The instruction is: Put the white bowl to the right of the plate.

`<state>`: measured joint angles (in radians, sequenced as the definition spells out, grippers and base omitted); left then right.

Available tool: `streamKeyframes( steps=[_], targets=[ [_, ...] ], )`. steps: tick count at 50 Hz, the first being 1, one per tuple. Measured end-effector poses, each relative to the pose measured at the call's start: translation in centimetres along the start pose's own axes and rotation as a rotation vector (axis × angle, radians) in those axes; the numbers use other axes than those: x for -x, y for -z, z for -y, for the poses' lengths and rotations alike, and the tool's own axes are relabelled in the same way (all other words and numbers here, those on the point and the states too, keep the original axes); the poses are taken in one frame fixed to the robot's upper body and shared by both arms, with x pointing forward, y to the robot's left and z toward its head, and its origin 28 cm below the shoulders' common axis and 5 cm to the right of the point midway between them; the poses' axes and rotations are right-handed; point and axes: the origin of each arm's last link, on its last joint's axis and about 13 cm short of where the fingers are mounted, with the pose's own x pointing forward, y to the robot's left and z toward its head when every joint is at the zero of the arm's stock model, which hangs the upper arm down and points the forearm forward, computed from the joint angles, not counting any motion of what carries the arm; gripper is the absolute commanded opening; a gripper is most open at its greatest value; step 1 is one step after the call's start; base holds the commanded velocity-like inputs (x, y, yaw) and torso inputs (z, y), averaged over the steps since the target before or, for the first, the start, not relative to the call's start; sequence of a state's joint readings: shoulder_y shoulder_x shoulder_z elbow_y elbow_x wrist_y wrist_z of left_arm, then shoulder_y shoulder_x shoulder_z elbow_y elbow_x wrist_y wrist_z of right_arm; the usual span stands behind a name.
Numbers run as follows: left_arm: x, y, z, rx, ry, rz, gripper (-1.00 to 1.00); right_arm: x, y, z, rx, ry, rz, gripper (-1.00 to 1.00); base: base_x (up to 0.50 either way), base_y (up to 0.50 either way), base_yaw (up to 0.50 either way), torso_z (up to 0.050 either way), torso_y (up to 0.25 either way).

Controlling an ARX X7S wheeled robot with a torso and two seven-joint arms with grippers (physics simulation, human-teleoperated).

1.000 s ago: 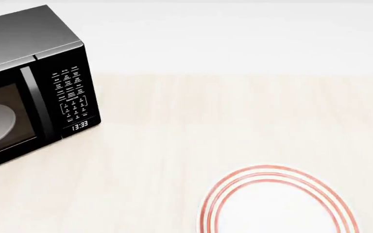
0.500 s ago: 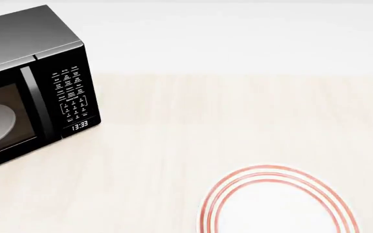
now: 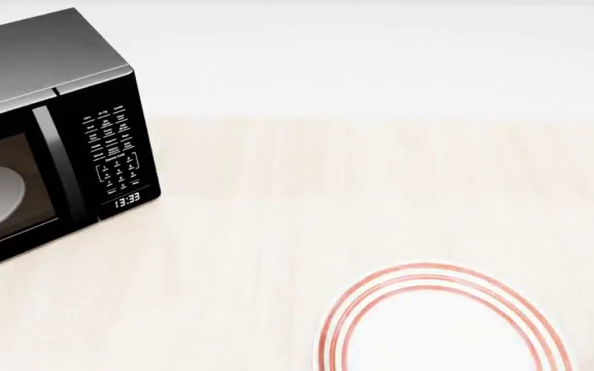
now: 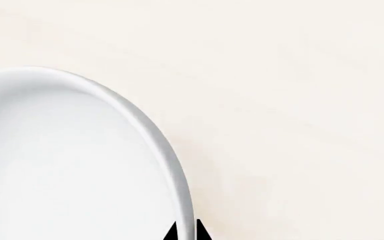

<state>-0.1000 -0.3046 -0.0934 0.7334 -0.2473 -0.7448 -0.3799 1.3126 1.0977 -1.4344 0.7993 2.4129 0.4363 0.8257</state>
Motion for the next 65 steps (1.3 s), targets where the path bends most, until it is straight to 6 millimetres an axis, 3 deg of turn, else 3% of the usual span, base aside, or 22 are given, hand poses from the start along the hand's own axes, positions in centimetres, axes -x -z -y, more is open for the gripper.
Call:
streamKeyframes(
  steps=[10,11,27,35,50,57,65],
  targets=[
    [0.0,0.0,0.0,-0.001,0.001,0.001,1.00,-0.3,0.2,0.0,0.010,-0.003,0.002,-1.00,0.00,0.00,0.00,0.000,0.001],
    [0.1,0.0,0.0,-0.001,0.001,0.002,1.00,-0.3,0.2,0.0,0.009,-0.004,0.005,1.00,0.00,0.00,0.00,0.000,0.000],
    [0.1,-0.1,0.0,-0.003,0.002,0.003,1.00,0.0,-0.2,-0.4,0.006,-0.032,0.058,1.00,0.00,0.00,0.00,0.000,0.000],
    [0.1,-0.2,0.0,-0.003,0.003,0.004,1.00,1.3,-0.4,-0.9,0.033,-0.027,0.132,1.00,0.00,0.00,0.00,0.000,0.000],
    [0.2,-0.1,0.0,-0.001,0.004,0.005,1.00,8.0,-0.3,-1.6,0.133,-0.014,0.471,1.00,0.00,0.00,0.00,0.000,0.000],
    [0.5,-0.4,0.0,-0.001,0.011,0.016,1.00,11.5,1.3,-2.1,0.189,-0.084,0.630,1.00,0.00,0.00,0.00,0.000,0.000],
    [1.2,-0.8,0.0,-0.006,0.029,0.039,1.00,14.5,4.5,-2.4,0.272,-0.198,0.788,1.00,0.00,0.00,0.00,0.000,0.000]
  ],
)
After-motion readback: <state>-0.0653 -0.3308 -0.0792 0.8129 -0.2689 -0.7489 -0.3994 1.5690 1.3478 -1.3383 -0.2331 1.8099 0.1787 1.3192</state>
